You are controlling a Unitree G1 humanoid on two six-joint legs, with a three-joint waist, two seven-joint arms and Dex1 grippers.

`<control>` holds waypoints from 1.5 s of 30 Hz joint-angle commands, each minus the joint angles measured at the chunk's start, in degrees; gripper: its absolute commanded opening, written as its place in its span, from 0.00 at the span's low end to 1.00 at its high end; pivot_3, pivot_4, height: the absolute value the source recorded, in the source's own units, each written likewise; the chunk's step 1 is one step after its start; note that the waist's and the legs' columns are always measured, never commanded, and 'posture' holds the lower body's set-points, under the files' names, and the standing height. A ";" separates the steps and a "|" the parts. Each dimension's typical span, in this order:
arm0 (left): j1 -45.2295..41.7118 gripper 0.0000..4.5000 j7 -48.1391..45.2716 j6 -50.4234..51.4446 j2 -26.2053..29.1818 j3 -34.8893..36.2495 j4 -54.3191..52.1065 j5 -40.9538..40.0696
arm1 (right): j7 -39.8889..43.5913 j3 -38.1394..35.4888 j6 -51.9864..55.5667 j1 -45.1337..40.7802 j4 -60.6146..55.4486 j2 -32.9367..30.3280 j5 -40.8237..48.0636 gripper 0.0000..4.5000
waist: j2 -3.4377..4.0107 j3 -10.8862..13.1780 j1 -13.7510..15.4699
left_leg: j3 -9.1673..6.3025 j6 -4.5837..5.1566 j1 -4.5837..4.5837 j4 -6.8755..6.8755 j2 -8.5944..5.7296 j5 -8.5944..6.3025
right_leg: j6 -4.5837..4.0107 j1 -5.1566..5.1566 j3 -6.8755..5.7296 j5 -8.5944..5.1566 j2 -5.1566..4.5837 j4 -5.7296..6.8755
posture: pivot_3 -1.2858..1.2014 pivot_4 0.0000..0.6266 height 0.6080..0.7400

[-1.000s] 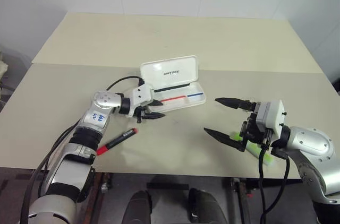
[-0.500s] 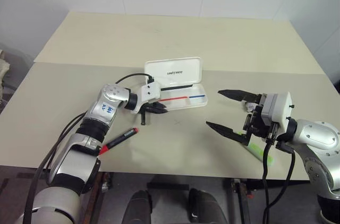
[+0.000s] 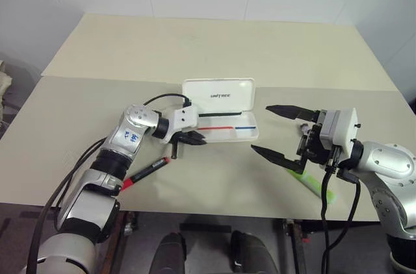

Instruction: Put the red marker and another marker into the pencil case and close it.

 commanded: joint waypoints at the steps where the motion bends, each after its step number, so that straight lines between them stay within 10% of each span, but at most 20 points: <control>1: 2.58 0.00 -3.22 2.16 1.05 -1.58 -6.25 -1.12 | 0.09 0.08 -0.64 -0.72 -0.35 0.18 0.30 1.00 | 0.00 0.00 -0.08 | 0.00 0.00 0.00 0.00 0.00 0.00 | 0.00 0.00 0.00 0.00 0.00 0.00 | 0.52 0.24 1.00; 21: 10.60 0.00 -0.66 13.01 5.47 -2.29 -19.47 -1.29 | 4.52 -0.86 -1.77 0.49 1.94 -0.78 2.47 1.00 | 0.00 0.00 -0.24 | -0.02 0.01 0.02 0.19 0.00 -0.01 | -0.02 0.00 0.03 -0.01 0.00 0.12 | 0.52 0.24 1.00; 35: 11.04 0.98 0.55 13.96 4.42 -0.92 -21.18 -5.12 | 7.79 -0.94 -2.62 -0.11 4.78 -2.59 2.26 1.00 | 0.00 0.00 -0.16 | -0.01 0.05 0.06 0.39 0.00 0.03 | -0.41 0.10 0.11 -0.16 -0.01 0.12 | 0.52 0.24 1.00; 45: 11.96 0.99 0.75 11.54 3.60 4.85 -20.69 -11.81 | 7.81 0.28 -3.14 -0.60 6.15 -1.36 1.43 1.00 | 0.00 0.00 -0.24 | -0.01 0.04 0.04 0.33 0.00 0.04 | -0.34 0.06 0.12 -0.10 0.00 0.13 | 0.52 0.24 1.00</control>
